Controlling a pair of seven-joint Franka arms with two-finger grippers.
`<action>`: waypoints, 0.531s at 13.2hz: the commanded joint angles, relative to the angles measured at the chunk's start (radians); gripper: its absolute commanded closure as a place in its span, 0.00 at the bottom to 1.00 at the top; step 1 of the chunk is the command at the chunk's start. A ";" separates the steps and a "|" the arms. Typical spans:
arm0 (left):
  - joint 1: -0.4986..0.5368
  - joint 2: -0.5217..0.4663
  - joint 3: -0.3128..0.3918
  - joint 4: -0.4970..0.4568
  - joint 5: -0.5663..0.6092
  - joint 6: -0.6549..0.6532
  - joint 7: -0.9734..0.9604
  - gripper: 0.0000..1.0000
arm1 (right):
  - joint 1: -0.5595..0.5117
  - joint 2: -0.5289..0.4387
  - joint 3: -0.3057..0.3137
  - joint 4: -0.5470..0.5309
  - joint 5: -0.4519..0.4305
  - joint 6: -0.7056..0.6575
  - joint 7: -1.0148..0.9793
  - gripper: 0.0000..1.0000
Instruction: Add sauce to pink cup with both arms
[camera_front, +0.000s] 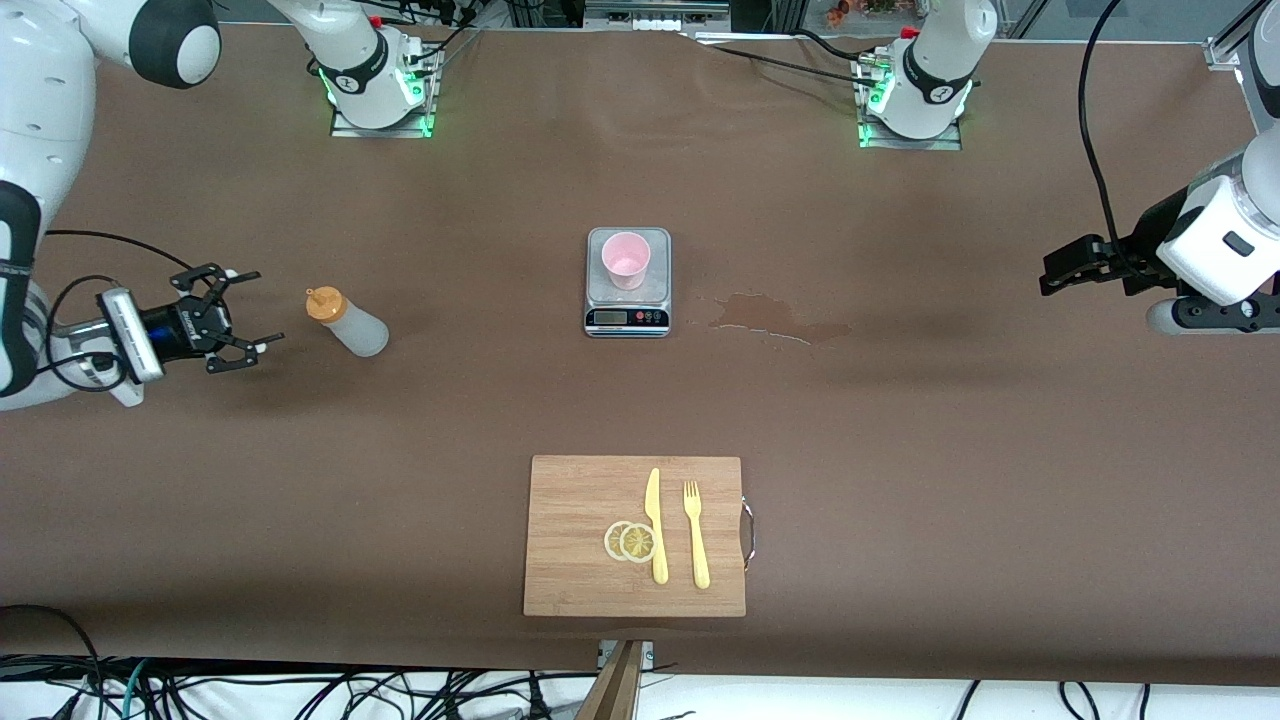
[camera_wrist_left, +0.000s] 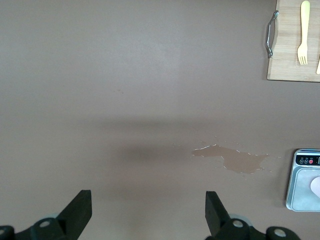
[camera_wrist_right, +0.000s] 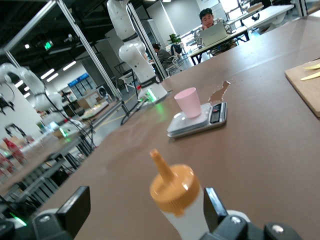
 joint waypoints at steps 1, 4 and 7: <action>0.000 0.013 0.000 0.032 -0.014 -0.022 -0.008 0.00 | -0.001 -0.090 0.006 0.007 -0.022 -0.035 0.225 0.00; 0.000 0.013 0.000 0.032 -0.014 -0.023 -0.008 0.00 | 0.009 -0.141 0.009 0.007 -0.020 -0.024 0.476 0.00; 0.000 0.013 0.000 0.032 -0.014 -0.022 -0.007 0.00 | 0.039 -0.155 0.001 0.108 -0.026 -0.018 0.706 0.00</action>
